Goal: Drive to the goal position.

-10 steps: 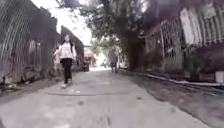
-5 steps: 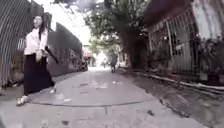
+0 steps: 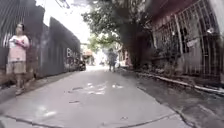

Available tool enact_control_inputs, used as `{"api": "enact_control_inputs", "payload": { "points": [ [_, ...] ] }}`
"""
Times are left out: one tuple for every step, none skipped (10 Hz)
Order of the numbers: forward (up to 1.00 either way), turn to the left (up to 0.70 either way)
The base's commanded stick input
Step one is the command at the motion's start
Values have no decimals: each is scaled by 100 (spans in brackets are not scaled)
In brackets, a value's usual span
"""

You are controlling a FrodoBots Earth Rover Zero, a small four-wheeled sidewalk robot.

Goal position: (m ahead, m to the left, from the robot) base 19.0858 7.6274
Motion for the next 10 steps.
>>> {"api": "enact_control_inputs", "payload": {
  "points": [
    [100, 0],
    [100, 0],
    [100, 0],
    [100, 0],
    [100, 0],
    [100, 0],
    [100, 0],
    [100, 0],
    [100, 0],
    [100, 0]
  ]
}}
